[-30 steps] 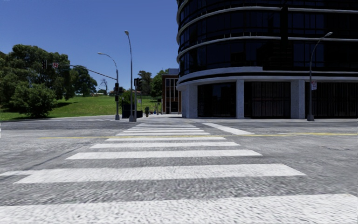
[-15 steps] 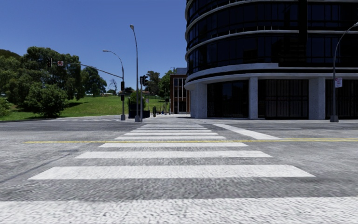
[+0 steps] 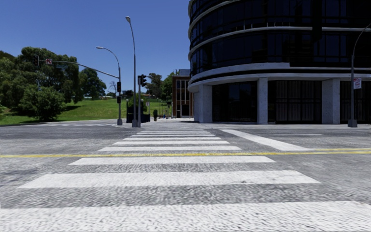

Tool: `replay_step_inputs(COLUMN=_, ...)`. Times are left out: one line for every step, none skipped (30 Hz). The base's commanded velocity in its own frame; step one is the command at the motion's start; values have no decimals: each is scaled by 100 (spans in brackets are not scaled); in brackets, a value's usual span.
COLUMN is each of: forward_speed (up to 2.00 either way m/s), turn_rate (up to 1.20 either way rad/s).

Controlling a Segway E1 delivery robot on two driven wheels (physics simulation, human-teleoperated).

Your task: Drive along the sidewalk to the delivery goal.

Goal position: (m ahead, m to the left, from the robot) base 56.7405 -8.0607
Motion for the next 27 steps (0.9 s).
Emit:
replay_step_inputs(forward_speed=200, turn_rate=0)
replay_step_inputs(forward_speed=200, turn_rate=0)
replay_step_inputs(forward_speed=200, turn_rate=0)
replay_step_inputs(forward_speed=200, turn_rate=0)
replay_step_inputs(forward_speed=200, turn_rate=0)
replay_step_inputs(forward_speed=200, turn_rate=0)
replay_step_inputs(forward_speed=200, turn_rate=0)
replay_step_inputs(forward_speed=200, turn_rate=0)
replay_step_inputs(forward_speed=200, turn_rate=0)
replay_step_inputs(forward_speed=200, turn_rate=0)
replay_step_inputs(forward_speed=200, turn_rate=0)
replay_step_inputs(forward_speed=200, turn_rate=0)
replay_step_inputs(forward_speed=200, turn_rate=0)
replay_step_inputs(forward_speed=200, turn_rate=0)
replay_step_inputs(forward_speed=200, turn_rate=0)
replay_step_inputs(forward_speed=200, turn_rate=0)
replay_step_inputs(forward_speed=200, turn_rate=0)
replay_step_inputs(forward_speed=200, turn_rate=0)
replay_step_inputs(forward_speed=200, turn_rate=0)
replay_step_inputs(forward_speed=200, turn_rate=0)
replay_step_inputs(forward_speed=200, turn_rate=0)
replay_step_inputs(forward_speed=200, turn_rate=0)
replay_step_inputs(forward_speed=200, turn_rate=0)
replay_step_inputs(forward_speed=200, turn_rate=0)
replay_step_inputs(forward_speed=200, turn_rate=0)
replay_step_inputs(forward_speed=200, turn_rate=0)
replay_step_inputs(forward_speed=200, turn_rate=0)
